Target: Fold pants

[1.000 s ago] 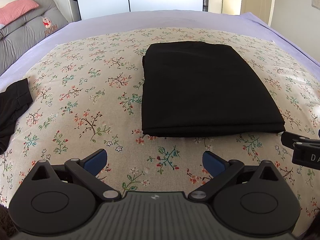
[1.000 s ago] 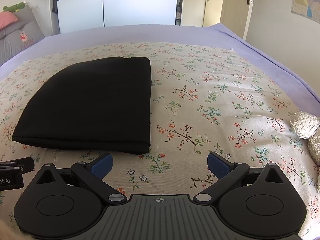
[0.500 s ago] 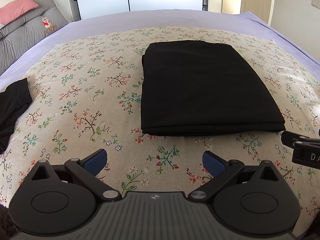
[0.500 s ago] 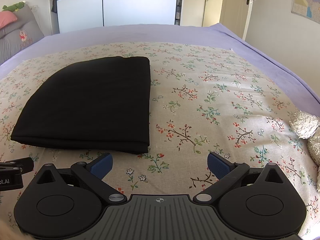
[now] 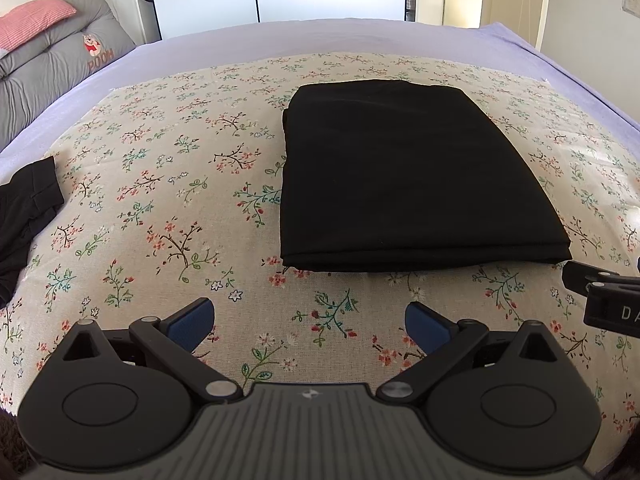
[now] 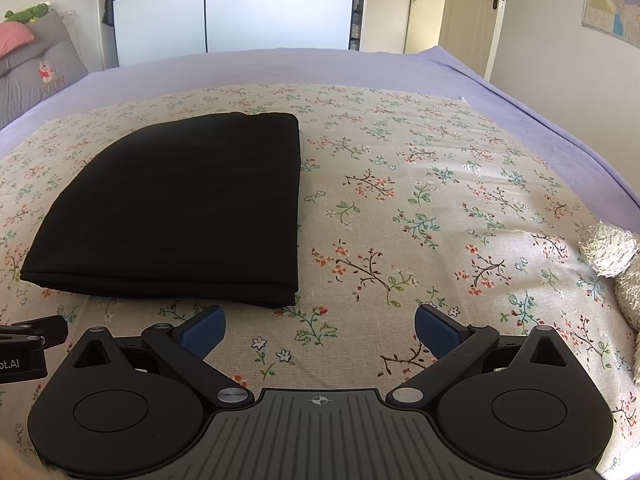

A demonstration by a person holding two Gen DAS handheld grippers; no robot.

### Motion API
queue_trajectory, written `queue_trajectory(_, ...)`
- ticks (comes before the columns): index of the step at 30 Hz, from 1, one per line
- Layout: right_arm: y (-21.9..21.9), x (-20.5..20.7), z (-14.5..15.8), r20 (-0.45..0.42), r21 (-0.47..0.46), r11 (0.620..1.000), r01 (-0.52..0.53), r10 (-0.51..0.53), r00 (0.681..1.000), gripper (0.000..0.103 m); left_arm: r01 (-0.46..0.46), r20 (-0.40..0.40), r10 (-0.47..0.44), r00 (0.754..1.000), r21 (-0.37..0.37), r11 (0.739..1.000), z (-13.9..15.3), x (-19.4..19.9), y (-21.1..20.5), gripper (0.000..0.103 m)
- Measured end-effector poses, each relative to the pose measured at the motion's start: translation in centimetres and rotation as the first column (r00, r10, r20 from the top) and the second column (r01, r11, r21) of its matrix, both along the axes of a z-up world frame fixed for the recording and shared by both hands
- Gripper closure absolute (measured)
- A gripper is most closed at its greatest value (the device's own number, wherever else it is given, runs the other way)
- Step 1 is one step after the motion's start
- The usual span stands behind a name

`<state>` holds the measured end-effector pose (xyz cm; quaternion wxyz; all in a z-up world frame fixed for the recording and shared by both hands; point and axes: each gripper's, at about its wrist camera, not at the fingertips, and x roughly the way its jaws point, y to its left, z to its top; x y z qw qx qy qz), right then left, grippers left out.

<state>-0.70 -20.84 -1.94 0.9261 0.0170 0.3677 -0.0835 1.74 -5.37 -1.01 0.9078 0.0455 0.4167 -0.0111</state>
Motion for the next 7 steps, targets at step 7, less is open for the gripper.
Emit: queue_trajectory(7,-0.07,0.02,-0.17,-0.003,0.002,1.000,-0.001,0.001,1.000,0.001,0.005,-0.006,-0.005,1.000,-0.027,1.000,-0.23,0.14,0.20,0.000)
